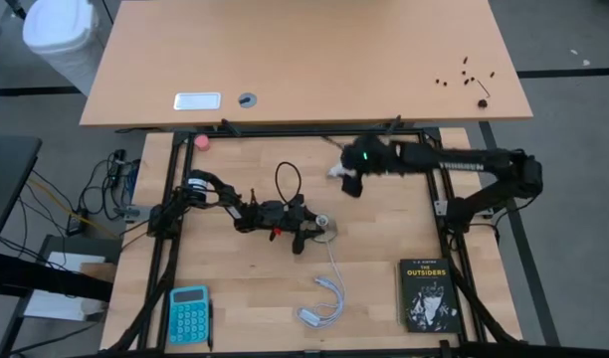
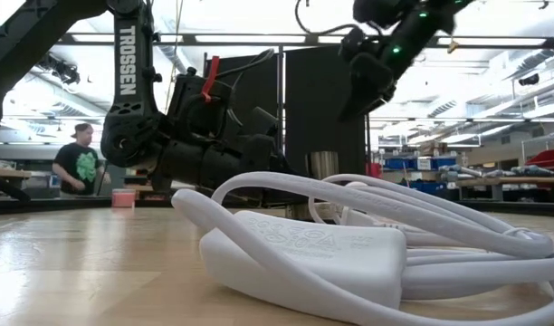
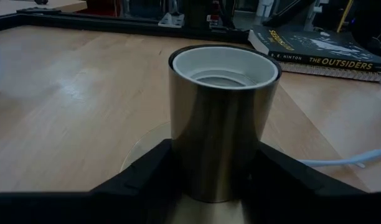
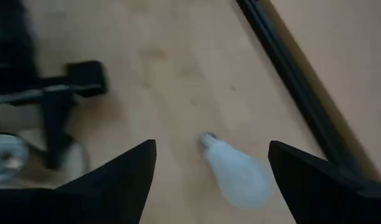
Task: Screw lightbulb
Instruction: Insert the white lightbulb into the silver lamp
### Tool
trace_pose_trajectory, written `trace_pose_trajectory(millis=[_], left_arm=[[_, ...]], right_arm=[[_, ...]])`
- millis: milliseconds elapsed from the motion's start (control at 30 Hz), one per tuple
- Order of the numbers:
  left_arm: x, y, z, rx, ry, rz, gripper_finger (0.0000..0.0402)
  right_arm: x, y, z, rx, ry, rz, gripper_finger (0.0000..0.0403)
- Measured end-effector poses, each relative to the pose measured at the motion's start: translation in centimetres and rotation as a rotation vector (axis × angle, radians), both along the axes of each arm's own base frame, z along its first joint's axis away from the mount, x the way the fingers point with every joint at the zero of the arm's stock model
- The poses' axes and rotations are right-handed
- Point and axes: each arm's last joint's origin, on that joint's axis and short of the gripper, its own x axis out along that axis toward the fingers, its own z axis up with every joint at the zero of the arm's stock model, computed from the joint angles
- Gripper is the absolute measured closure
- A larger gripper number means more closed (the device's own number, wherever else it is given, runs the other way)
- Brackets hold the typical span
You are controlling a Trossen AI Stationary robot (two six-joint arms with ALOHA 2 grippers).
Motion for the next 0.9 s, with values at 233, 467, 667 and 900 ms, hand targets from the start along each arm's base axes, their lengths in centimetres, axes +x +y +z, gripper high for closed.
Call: trace_pose_trajectory(millis=[233, 467, 667, 900], left_arm=[[0.0, 0.0, 0.0, 0.0, -0.002, 0.001, 0.0193], [0.0, 0.0, 0.1, -0.022, -0.006, 0.017, 0.0193], [0.0, 0.0, 0.1, -0.025, -0.009, 0.026, 0.0193], [-0.4, 0.4, -0.3, -0.005, 0.026, 0.111, 0.0193]], right_arm=[[0.6, -5.3, -1.1, 0.142, -0.009, -0.197, 0.0086], [2.4, -6.3, -3.9, 0.203, 0.018, -0.4, 0.01], [4.5, -7.9, -4.6, 0.289, -0.002, -0.465, 0.0101], [7.2, -8.9, -4.5, 0.277, -0.01, -0.453, 0.01]])
